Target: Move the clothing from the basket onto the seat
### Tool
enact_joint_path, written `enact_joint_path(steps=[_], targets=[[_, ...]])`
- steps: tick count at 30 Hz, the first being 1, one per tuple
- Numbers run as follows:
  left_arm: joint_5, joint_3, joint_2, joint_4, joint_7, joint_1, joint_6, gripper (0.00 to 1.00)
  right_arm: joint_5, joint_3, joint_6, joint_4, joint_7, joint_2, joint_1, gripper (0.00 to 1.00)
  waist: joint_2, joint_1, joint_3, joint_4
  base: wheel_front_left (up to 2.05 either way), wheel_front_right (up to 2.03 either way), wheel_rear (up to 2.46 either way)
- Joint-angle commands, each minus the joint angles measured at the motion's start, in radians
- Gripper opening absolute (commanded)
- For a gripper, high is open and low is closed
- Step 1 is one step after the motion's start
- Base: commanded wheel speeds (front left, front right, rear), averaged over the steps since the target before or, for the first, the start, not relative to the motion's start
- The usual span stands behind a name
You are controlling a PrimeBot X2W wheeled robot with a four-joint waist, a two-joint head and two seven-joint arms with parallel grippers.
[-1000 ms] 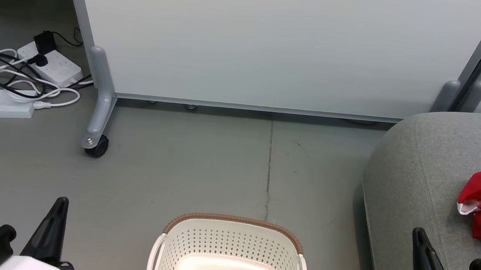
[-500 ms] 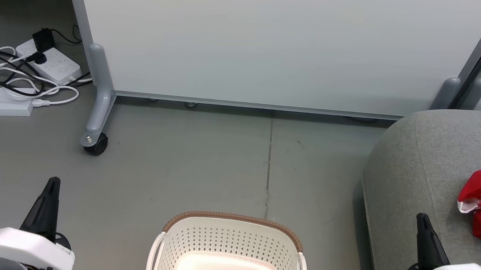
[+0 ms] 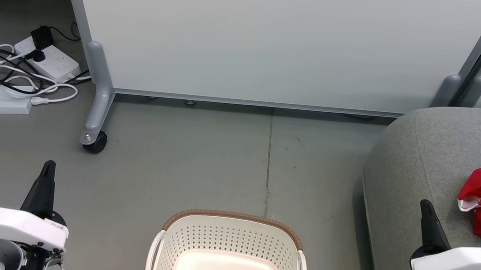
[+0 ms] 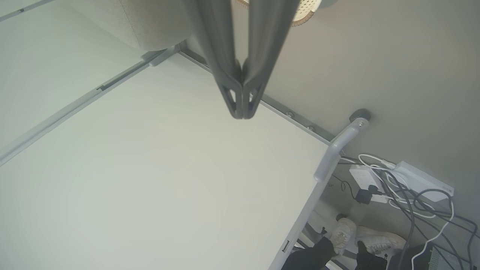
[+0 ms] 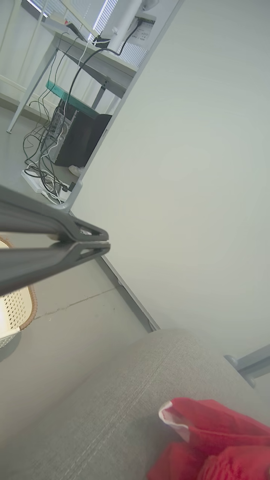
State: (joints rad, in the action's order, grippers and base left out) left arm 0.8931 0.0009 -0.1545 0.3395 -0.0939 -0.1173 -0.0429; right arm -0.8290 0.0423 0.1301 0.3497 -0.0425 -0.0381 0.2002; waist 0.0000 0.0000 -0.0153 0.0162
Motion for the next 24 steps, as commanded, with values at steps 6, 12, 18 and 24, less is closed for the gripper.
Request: enact_joint_path(steps=[6,12,18,24], targets=[[0.077,0.028,0.002,0.016,0.018,-0.064,-0.013,0.00,-0.085,0.010,0.001,0.024,-0.011,-0.009,0.060,0.00,0.0000,0.0000,0.003,-0.001,0.00,0.00,0.00],[0.138,0.044,0.011,0.037,0.035,-0.091,-0.021,0.00,-0.153,0.015,0.001,0.053,-0.020,-0.010,0.089,0.00,0.0000,0.0000,0.006,-0.002,0.00,0.00,0.00],[0.195,0.060,0.020,0.058,0.051,-0.118,-0.030,0.00,-0.218,0.021,0.001,0.081,-0.029,-0.011,0.116,0.00,0.0000,0.0000,0.009,-0.003,0.00,0.00,0.00],[0.249,0.074,0.028,0.077,0.065,-0.142,-0.037,0.00,-0.279,0.027,0.001,0.107,-0.036,-0.011,0.141,0.00,0.0000,0.0000,0.012,-0.004,0.00,0.00,0.00]])
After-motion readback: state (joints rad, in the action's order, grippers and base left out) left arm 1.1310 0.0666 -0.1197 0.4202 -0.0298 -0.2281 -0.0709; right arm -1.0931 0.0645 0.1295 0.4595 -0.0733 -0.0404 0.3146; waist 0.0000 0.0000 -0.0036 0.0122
